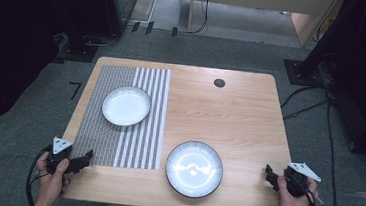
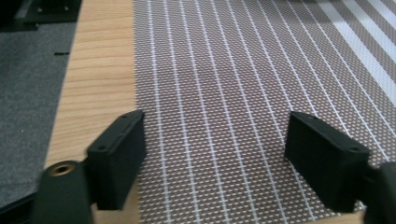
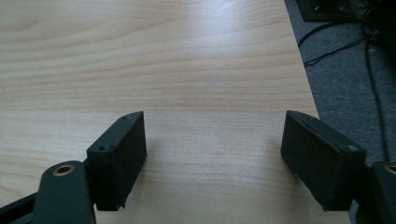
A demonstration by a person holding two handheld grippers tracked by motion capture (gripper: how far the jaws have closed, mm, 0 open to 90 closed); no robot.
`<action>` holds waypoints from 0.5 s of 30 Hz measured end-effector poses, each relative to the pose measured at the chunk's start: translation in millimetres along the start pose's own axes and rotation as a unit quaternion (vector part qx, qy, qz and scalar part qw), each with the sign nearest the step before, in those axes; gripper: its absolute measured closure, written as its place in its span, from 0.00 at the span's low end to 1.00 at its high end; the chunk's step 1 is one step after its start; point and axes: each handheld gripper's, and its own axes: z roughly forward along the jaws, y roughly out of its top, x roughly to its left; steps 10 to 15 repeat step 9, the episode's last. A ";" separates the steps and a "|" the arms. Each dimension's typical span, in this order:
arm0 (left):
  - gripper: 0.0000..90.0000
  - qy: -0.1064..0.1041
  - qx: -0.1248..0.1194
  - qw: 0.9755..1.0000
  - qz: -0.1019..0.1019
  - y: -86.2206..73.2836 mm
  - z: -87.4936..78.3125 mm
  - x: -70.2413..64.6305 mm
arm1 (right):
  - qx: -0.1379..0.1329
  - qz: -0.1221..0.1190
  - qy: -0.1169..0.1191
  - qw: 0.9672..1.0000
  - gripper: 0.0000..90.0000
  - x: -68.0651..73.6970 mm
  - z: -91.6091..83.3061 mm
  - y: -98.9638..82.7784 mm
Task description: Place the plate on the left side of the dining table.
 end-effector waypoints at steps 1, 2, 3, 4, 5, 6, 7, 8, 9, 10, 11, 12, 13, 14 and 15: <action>0.20 0.002 -0.001 1.000 0.004 -0.4 0.2 -0.8 | 0.002 -0.008 -0.004 1.000 0.26 1.5 0.2 -0.1; 0.20 0.003 -0.002 1.000 0.003 -0.6 0.2 -0.8 | 0.001 -0.011 -0.001 1.000 0.26 1.6 0.1 -0.2; 0.20 0.003 -0.002 1.000 0.002 -0.9 0.2 -0.9 | 0.001 -0.011 0.000 1.000 0.26 1.5 0.1 -0.3; 0.20 0.003 -0.003 1.000 0.003 -1.1 0.2 -1.0 | 0.002 -0.011 0.001 1.000 0.26 1.3 -0.1 -0.3; 0.20 0.003 -0.004 1.000 0.003 -1.4 0.2 -1.0 | 0.001 -0.012 0.001 1.000 0.26 1.2 0.0 -0.4; 0.20 0.004 -0.005 1.000 0.003 -1.7 0.2 -1.1 | 0.002 -0.012 0.000 1.000 0.26 1.4 -0.1 -0.4; 0.20 0.004 -0.005 1.000 0.002 -1.8 0.2 -1.1 | 0.002 -0.012 0.000 1.000 0.26 1.4 -0.1 -0.4; 0.20 0.004 -0.005 1.000 0.002 -1.8 0.3 -1.2 | 0.001 -0.012 0.000 1.000 0.26 1.3 0.0 -0.4; 0.20 0.004 -0.005 1.000 0.002 -1.9 0.3 -1.2 | 0.002 -0.012 0.000 1.000 0.26 1.4 -0.1 -0.4; 0.20 0.004 -0.005 1.000 0.002 -1.9 0.3 -1.2 | 0.002 -0.012 0.000 1.000 0.26 1.4 -0.1 -0.4; 0.20 0.004 -0.005 1.000 0.002 -1.9 0.3 -1.2 | 0.002 -0.012 0.000 1.000 0.26 1.4 -0.1 -0.4; 0.20 0.004 -0.005 1.000 0.002 -1.9 0.3 -1.2 | 0.002 -0.012 0.000 1.000 0.26 1.4 -0.1 -0.4; 0.20 0.004 -0.005 1.000 0.002 -1.9 0.3 -1.2 | 0.002 -0.012 0.000 1.000 0.26 1.4 -0.1 -0.4; 0.20 0.004 -0.005 1.000 0.002 -1.9 0.3 -1.2 | 0.002 -0.012 0.000 1.000 0.26 1.4 -0.1 -0.4; 0.20 0.004 -0.005 1.000 0.002 -1.9 0.3 -1.2 | 0.002 -0.012 0.000 1.000 0.26 1.4 -0.1 -0.4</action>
